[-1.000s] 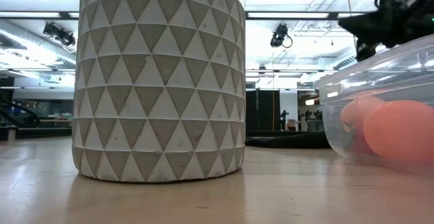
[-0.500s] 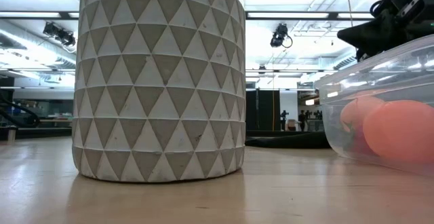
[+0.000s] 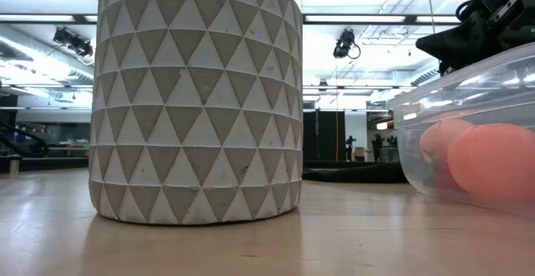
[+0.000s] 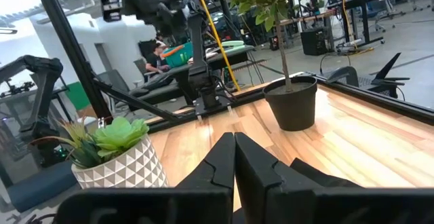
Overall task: Pick and placing Produce into tupperware
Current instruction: Return to Home Position
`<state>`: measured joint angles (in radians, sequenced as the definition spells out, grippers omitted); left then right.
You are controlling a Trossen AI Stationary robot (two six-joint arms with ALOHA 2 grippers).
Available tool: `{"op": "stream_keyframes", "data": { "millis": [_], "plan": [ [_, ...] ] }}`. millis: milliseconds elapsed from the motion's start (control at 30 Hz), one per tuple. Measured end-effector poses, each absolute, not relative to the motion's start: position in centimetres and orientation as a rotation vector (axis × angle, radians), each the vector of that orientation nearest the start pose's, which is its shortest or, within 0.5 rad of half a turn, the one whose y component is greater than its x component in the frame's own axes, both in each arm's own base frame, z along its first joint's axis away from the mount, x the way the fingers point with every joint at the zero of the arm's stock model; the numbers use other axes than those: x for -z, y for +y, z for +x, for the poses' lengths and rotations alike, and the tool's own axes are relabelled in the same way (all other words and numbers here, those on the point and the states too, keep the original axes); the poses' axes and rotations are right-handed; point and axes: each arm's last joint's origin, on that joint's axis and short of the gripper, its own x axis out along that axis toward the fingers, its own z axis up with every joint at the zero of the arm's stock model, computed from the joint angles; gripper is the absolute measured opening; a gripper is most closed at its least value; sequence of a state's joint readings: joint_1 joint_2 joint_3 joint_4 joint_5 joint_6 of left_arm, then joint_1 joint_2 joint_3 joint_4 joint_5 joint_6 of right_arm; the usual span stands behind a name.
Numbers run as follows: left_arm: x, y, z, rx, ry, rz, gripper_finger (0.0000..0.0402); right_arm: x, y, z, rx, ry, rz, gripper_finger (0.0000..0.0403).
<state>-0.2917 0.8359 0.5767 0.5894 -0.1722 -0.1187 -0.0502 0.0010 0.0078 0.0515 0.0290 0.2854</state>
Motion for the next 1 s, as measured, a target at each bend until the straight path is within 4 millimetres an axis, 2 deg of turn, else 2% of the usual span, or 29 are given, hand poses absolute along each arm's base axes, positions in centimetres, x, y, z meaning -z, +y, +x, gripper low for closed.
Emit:
{"op": "stream_keyframes", "data": {
  "millis": [333, 567, 833, 1000],
  "plan": [
    [-27.1, -2.4, 17.8, 0.224, -0.287, -0.177, 0.0011, -17.1, -0.6, 9.7, 0.070, -0.069, 0.285, 0.0016],
    [-24.3, -0.7, 15.2, 0.275, -0.393, -0.194, 0.0007, -17.1, -0.6, 9.7, 0.070, -0.069, 0.285, 0.0018],
    [-22.9, 0.3, 12.5, 0.212, -0.479, -0.195, 0.0005, -17.1, -0.6, 9.7, 0.070, -0.069, 0.285, 0.0016],
    [-22.3, 0.6, 12.2, 0.179, -0.390, -0.206, 0.0004, -17.1, -0.6, 9.7, 0.070, -0.070, 0.285, 0.0016]
  ]
}}
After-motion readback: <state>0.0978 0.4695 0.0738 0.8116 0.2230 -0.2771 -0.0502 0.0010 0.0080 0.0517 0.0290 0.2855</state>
